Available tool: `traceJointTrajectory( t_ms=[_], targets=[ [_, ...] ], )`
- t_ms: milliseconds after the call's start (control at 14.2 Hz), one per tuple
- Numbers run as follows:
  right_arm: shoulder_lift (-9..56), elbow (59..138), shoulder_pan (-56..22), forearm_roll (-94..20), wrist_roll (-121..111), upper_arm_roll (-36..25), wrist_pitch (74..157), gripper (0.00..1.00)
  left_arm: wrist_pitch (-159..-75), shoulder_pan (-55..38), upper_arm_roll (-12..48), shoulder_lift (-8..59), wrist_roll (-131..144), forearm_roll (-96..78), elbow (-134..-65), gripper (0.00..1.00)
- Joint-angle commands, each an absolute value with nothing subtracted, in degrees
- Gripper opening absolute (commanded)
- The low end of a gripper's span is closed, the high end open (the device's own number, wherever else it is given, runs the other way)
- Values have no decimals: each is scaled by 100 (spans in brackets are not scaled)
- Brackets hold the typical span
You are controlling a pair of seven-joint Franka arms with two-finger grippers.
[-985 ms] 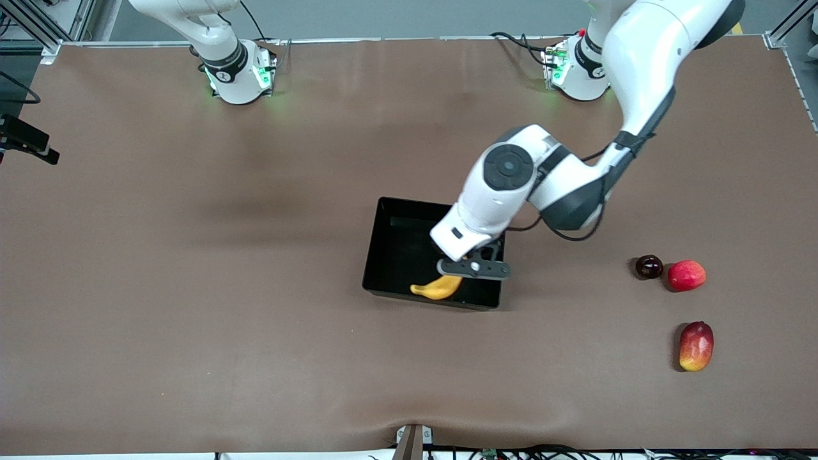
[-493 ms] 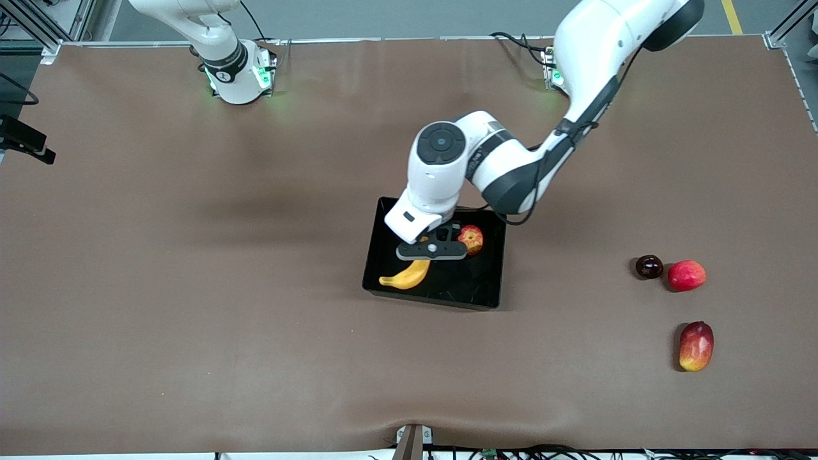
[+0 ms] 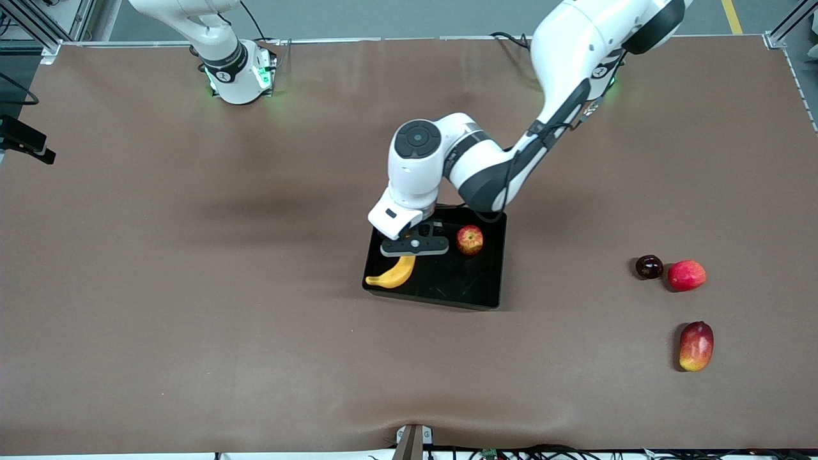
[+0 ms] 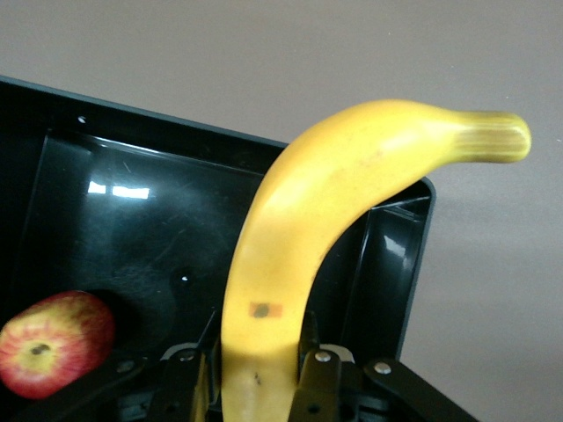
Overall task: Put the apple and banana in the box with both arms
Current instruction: 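Carry the banana with the left gripper and lower it into the box, then open the left gripper to release the banana beside the apple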
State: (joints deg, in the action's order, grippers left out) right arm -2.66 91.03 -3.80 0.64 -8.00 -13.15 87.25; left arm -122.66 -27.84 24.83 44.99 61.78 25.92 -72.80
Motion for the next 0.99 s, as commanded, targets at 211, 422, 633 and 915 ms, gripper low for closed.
traceJointTrajectory(
  t_ms=[211,422,633,915],
  targets=[
    [-273,9088,-308,158,-782,-1257,8684,100,-12305,-3085,2180,4632,6617,2479,-7101,0],
    [-273,9088,-308,158,-782,-1257,8684,100,-12034,-3024,2101,4632,6794,2373,-7198,0],
    [-272,9088,-316,158,-782,-1257,8675,100,-11945,-3059,2039,4781,6916,2382,-7224,0],
    [-281,9088,-308,158,-782,-1257,8675,100,-11918,-3085,2021,4895,6873,2443,-7304,0]
  ],
)
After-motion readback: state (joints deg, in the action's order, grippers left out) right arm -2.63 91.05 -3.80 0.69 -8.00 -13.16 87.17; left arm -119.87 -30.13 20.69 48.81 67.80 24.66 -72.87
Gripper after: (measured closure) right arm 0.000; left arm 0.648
